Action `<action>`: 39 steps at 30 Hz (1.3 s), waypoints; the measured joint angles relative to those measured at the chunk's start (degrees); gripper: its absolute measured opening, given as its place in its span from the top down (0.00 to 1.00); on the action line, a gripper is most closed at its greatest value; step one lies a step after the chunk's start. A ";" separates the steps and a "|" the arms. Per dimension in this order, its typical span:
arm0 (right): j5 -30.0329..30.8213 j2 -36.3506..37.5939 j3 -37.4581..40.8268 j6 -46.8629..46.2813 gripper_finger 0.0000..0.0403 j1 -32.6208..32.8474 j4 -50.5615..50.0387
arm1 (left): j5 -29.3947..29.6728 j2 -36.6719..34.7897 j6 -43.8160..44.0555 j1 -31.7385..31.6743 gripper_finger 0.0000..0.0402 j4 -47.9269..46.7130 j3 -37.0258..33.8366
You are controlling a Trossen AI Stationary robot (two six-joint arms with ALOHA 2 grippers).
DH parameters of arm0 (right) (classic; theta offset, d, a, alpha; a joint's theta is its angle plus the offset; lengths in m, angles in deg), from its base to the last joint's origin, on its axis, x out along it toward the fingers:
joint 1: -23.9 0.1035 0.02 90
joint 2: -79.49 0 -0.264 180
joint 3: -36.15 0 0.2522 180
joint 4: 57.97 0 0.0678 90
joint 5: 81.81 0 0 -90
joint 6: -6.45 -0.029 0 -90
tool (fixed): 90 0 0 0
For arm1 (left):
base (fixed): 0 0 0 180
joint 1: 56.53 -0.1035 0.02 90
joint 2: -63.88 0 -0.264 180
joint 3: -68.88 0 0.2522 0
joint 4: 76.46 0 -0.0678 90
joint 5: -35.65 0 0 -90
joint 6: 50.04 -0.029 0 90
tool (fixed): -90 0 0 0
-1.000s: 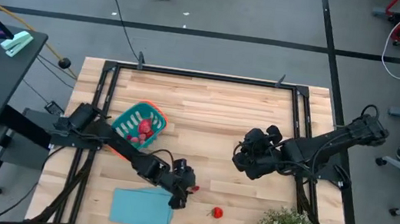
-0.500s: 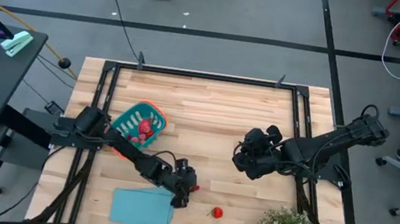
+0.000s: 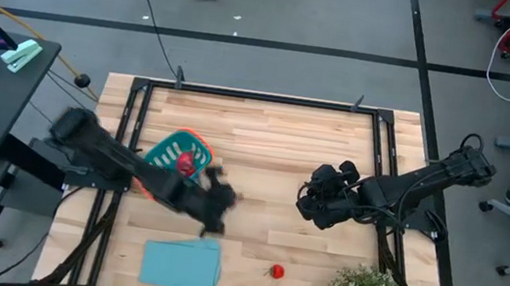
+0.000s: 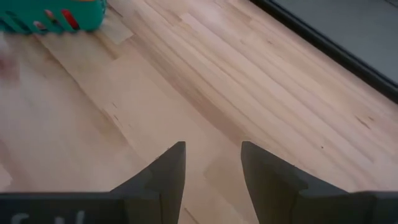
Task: Pick and placing Produce into tupperware
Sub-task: Put the red cherry into the blue basket, then put the red strawberry into the blue basket
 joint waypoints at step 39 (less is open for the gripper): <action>-24.63 -6.21 5.21 23.00 0.60 6.92 32.43 | -5.20 -31.91 15.21 -8.46 0.49 -18.14 -17.29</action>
